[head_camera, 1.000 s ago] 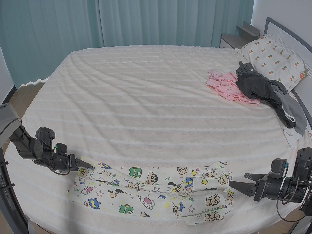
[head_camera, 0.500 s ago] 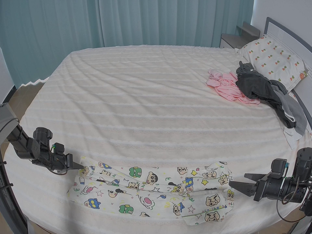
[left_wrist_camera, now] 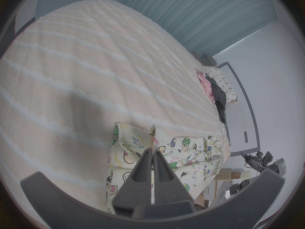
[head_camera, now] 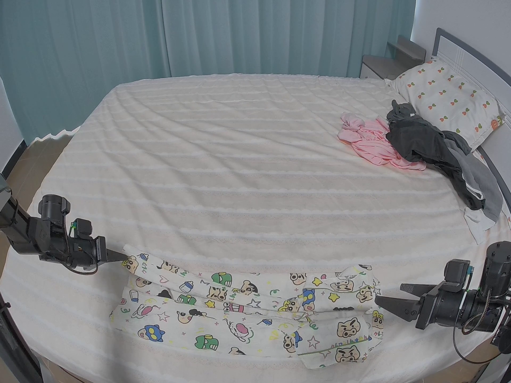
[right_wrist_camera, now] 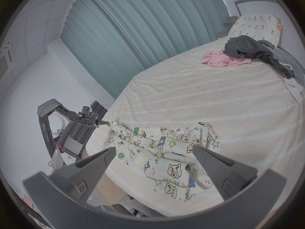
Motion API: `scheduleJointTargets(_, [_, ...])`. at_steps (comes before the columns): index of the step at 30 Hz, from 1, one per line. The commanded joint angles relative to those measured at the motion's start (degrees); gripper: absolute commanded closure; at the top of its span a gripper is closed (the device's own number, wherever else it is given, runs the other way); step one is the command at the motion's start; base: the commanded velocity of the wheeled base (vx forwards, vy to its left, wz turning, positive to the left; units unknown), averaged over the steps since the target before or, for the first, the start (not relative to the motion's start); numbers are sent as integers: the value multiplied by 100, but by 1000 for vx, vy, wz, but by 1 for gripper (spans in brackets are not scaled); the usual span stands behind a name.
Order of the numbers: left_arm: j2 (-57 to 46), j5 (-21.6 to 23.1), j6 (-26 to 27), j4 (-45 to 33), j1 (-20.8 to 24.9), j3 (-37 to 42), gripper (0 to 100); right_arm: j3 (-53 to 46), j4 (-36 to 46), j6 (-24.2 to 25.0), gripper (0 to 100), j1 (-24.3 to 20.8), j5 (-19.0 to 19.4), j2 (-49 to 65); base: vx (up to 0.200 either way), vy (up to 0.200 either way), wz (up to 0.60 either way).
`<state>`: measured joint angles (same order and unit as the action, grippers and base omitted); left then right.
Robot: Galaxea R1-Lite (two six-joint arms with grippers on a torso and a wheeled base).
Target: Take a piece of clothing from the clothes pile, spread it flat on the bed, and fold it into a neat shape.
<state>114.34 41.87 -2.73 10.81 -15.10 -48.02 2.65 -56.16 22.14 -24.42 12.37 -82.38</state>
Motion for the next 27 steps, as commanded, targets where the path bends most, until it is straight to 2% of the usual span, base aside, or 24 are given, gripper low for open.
scheduleJointTargets(1, [-184, 58, 9, 211, -45, 38, 100, -1, 0, 1, 0, -2, 2, 3, 0, 0, 0])
scheduleJointTargets(6, [-140, 102, 9, 879, -36, 346, 100, -1, 0, 1, 0, -2, 2, -6, 0, 0, 0])
scheduleJointTargets(11, [-69, 251, 36, 1907, -107, 935, 100, -1, 0, 1, 0, -2, 2, -6, 0, 0, 0])
scheduleJointTargets(15, [-8, 260, 80, 2074, -168, 1137, 100, -1, 0, 1, 0, -2, 2, -6, 0, 0, 0])
scheduleJointTargets(18, [45, 277, 291, 2135, -247, 1286, 100, -10, 0, 1, 0, -2, 2, -6, 0, 0, 0])
scheduleJointTargets(23, [317, 559, 1064, 2162, -537, 1585, 100, -10, 0, 1, 0, -2, 2, -6, 0, 0, 0])
scheduleJointTargets(27, [432, 734, 1363, 2162, -713, 1752, 100, -10, 0, 1, 0, -2, 2, -6, 0, 0, 0])
